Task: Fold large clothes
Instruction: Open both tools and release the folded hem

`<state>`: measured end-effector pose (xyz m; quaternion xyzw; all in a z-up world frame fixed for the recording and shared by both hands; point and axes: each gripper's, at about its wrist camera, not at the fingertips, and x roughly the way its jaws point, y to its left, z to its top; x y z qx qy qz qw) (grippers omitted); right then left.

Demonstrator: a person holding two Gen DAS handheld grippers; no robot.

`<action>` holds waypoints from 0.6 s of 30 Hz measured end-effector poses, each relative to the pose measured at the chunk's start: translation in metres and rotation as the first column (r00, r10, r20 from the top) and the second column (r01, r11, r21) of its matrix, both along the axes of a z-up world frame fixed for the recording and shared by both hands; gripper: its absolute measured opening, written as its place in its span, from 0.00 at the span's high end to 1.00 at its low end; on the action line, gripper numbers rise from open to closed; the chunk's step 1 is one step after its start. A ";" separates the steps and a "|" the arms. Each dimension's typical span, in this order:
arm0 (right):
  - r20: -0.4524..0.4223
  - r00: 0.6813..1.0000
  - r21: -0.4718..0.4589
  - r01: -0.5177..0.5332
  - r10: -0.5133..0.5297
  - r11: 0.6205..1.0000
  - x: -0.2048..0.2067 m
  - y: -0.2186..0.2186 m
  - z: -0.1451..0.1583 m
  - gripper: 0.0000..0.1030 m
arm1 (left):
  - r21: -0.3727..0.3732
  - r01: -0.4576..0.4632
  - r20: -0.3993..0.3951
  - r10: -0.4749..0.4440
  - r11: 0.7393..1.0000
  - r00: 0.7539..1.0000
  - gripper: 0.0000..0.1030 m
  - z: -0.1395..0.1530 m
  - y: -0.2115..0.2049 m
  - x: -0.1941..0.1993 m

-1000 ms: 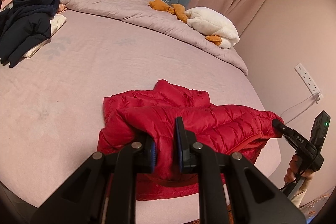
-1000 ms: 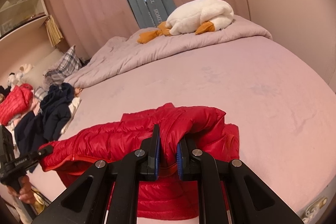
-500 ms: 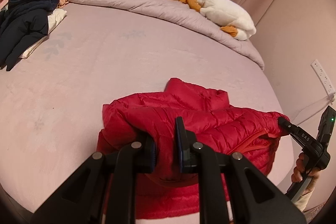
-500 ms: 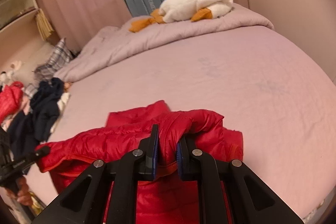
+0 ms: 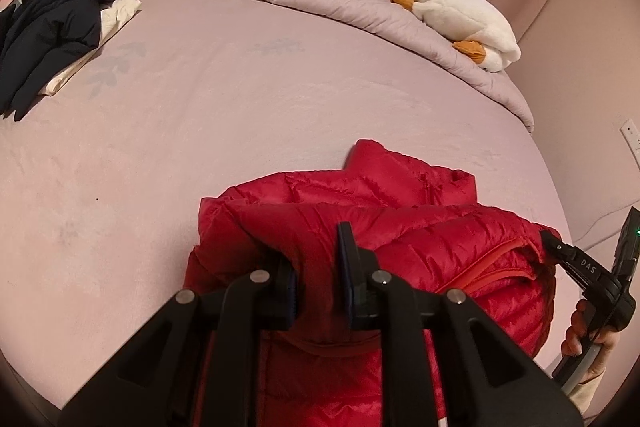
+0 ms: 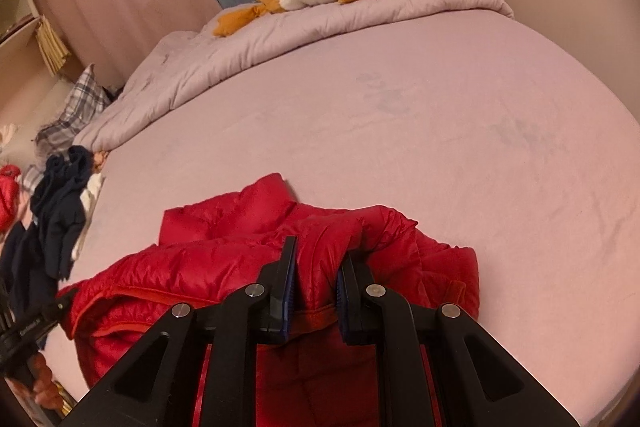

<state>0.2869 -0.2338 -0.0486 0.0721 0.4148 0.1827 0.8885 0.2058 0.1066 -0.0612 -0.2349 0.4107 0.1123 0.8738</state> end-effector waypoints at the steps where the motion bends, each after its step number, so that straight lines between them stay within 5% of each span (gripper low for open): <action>1: 0.008 1.000 -0.013 0.000 0.001 1.000 -0.001 0.001 0.000 0.87 | 0.005 -0.001 0.003 0.001 1.000 1.000 0.82 -0.001 -0.001 0.000; 7: 0.025 1.000 -0.063 0.014 -0.013 0.998 0.001 0.007 -0.007 0.86 | -0.045 -0.014 0.002 0.015 0.999 1.000 0.80 -0.013 0.002 -0.002; 18: -0.012 1.000 -0.043 0.015 -0.016 0.999 0.007 0.003 -0.015 0.84 | -0.007 -0.039 -0.028 0.039 0.999 0.999 0.76 -0.026 -0.004 0.000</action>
